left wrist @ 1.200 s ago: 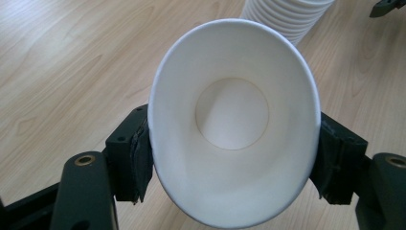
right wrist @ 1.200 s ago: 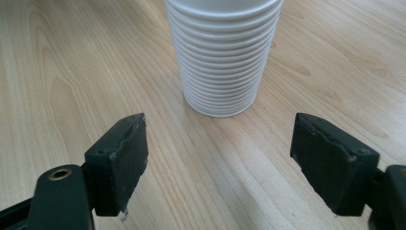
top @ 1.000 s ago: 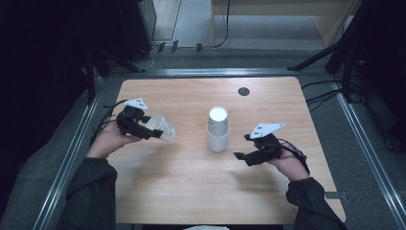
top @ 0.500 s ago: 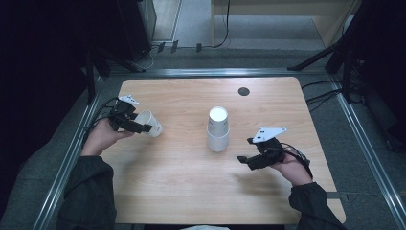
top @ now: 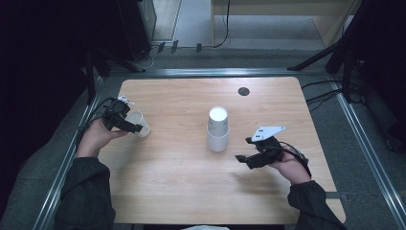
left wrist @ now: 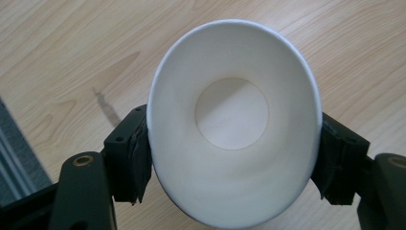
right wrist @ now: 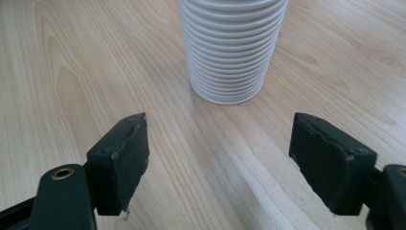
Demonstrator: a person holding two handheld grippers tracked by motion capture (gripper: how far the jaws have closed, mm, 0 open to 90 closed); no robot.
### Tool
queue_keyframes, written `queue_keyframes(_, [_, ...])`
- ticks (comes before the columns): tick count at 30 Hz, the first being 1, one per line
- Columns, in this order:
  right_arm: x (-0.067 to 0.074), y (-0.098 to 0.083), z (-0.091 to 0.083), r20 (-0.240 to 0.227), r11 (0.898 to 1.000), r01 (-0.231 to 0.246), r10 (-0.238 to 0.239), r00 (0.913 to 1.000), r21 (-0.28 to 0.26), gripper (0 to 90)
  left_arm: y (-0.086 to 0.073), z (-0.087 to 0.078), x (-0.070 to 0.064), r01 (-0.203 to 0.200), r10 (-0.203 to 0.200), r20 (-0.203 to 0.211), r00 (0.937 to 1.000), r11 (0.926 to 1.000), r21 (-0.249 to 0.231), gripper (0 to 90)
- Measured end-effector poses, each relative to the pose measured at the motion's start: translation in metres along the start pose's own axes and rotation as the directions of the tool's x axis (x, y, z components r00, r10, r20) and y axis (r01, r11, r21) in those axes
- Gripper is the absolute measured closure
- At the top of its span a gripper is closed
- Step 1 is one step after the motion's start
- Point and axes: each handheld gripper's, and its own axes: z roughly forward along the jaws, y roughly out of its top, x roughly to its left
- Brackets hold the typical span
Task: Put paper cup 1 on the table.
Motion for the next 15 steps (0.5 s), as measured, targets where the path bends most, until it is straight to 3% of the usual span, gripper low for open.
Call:
queue_keyframes(4, [0.0005, 0.0003, 0.0003, -0.001, 1.0, 0.005, -0.005, 1.0, 0.0, 22.0, -0.001, 0.0043, 0.0021, 0.016, -0.016, -0.011, 0.9998, 0.9993, 0.035, 26.5])
queue_keyframes(15, [0.0013, 0.0004, 0.0015, 0.009, 1.0, 0.025, -0.025, 0.9996, -0.01, 22.7, -0.001, 0.0095, 0.0007, 0.013, -0.011, -0.022, 0.9997, 0.9976, 0.069, 24.5])
